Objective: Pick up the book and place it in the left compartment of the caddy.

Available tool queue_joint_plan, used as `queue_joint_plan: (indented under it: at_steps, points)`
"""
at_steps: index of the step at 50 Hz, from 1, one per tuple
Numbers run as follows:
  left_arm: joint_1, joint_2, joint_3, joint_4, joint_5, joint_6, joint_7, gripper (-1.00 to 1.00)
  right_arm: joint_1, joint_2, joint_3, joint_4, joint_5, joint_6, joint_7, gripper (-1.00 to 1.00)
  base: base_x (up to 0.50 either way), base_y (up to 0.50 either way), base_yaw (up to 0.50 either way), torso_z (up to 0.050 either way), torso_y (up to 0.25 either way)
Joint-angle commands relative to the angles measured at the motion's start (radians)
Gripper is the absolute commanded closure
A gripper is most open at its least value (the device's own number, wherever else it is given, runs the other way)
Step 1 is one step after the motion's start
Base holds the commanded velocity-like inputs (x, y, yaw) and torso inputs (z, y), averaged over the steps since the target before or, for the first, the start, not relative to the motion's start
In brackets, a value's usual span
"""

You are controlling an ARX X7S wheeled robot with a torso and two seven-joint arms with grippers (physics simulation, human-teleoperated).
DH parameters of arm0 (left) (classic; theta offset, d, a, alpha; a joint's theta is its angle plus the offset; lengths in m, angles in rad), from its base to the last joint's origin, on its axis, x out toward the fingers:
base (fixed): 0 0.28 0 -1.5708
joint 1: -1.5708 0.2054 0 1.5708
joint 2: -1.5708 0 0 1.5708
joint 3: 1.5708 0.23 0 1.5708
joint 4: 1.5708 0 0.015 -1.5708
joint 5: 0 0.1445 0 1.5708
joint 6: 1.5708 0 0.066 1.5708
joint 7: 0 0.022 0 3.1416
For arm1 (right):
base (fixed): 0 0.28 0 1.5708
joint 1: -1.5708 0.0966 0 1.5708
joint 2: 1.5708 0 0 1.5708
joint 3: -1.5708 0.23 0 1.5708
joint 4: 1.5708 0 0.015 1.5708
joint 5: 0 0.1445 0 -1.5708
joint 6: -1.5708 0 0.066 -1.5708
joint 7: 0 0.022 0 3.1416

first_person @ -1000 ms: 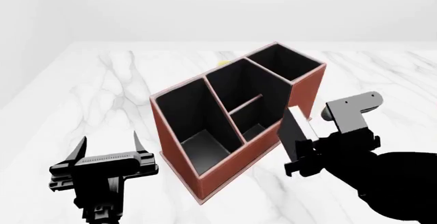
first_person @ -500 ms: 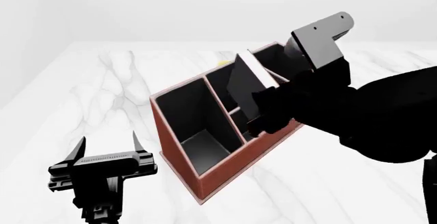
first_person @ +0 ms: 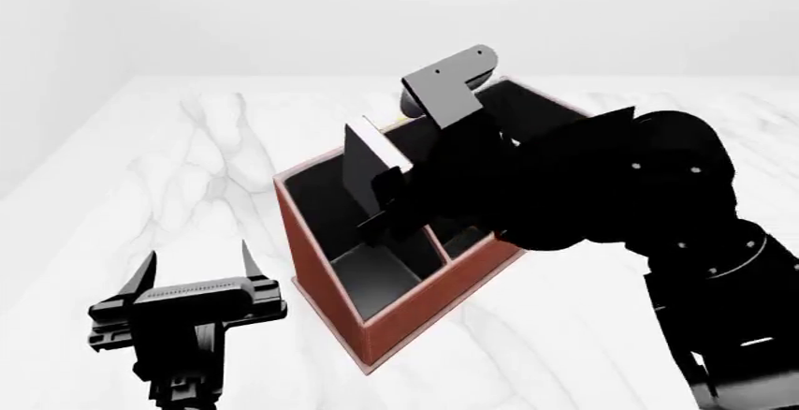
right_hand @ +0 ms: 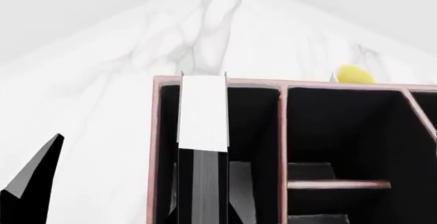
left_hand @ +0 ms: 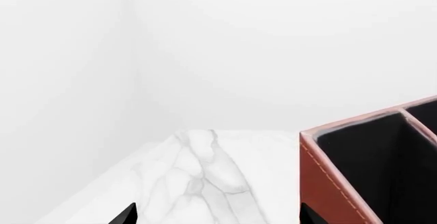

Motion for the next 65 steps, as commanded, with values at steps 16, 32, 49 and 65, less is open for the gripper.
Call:
queue_joint_plan:
  at_steps: [16, 32, 49, 65]
  points:
    - [-0.003, -0.008, 0.007, -0.006, -0.009, 0.007, -0.007, -1.0, -0.077, -0.076, -0.168, 0.189, -0.277, -0.205, -0.188, 1.0, 0.0, 0.0, 0.0, 0.0, 0.001]
    - [-0.003, -0.015, 0.007, 0.002, -0.017, 0.004, -0.013, -1.0, -0.112, -0.104, -0.219, 0.251, -0.328, -0.254, -0.209, 1.0, 0.0, 0.0, 0.0, 0.001, 0.001]
    - [-0.003, -0.019, 0.012, -0.005, -0.02, 0.011, -0.017, -1.0, -0.152, -0.116, -0.284, 0.322, -0.42, -0.364, -0.263, 1.0, 0.0, 0.0, 0.0, 0.0, 0.001]
    - [-0.003, -0.023, 0.016, -0.002, -0.023, 0.011, -0.023, -1.0, -0.171, -0.118, -0.32, 0.359, -0.452, -0.392, -0.284, 1.0, 0.0, 0.0, 0.0, 0.0, 0.001]
